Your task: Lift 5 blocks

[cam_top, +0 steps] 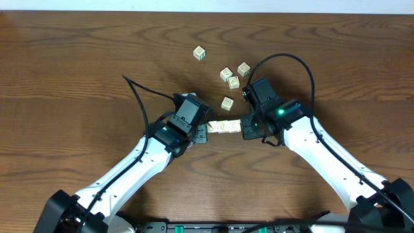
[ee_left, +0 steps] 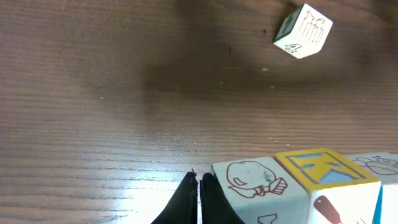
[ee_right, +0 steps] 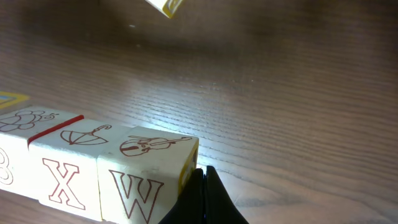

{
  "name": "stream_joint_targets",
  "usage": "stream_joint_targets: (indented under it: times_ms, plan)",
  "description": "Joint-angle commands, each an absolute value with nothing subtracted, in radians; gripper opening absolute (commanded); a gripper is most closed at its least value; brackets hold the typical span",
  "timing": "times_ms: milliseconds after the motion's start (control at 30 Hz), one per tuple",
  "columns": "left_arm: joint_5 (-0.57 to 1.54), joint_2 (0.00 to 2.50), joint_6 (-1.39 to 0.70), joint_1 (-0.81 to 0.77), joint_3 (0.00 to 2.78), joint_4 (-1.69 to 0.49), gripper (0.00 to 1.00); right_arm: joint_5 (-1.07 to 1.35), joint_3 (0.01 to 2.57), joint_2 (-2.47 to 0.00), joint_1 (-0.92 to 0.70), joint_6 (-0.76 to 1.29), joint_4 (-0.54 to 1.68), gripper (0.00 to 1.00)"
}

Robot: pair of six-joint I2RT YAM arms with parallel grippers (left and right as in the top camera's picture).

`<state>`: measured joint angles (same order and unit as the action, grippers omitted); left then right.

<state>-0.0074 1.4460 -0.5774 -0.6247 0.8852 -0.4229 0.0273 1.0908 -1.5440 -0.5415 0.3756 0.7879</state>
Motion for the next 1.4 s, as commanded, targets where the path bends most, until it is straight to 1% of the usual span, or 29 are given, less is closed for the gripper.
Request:
stream_joint_targets:
  times_ms: [0,533,1167,1367]
  plan:
    - [0.419,1.446,-0.588,-0.765,1.004,-0.288,0.07,0.739,1.105,-1.543,-0.648,0.371,0.68,0.01]
    - [0.438,1.465,-0.607,-0.765,0.999,-0.236,0.07,0.739,1.097,-1.545,-0.649,0.389,0.658,0.01]
    - [0.495,1.465,-0.606,-0.765,0.999,-0.191,0.07,0.922,1.097,-1.545,-0.649,0.415,0.556,0.01]
    - [0.514,1.464,-0.595,-0.765,0.999,-0.188,0.07,0.926,1.097,-1.545,-0.649,0.415,0.551,0.01]
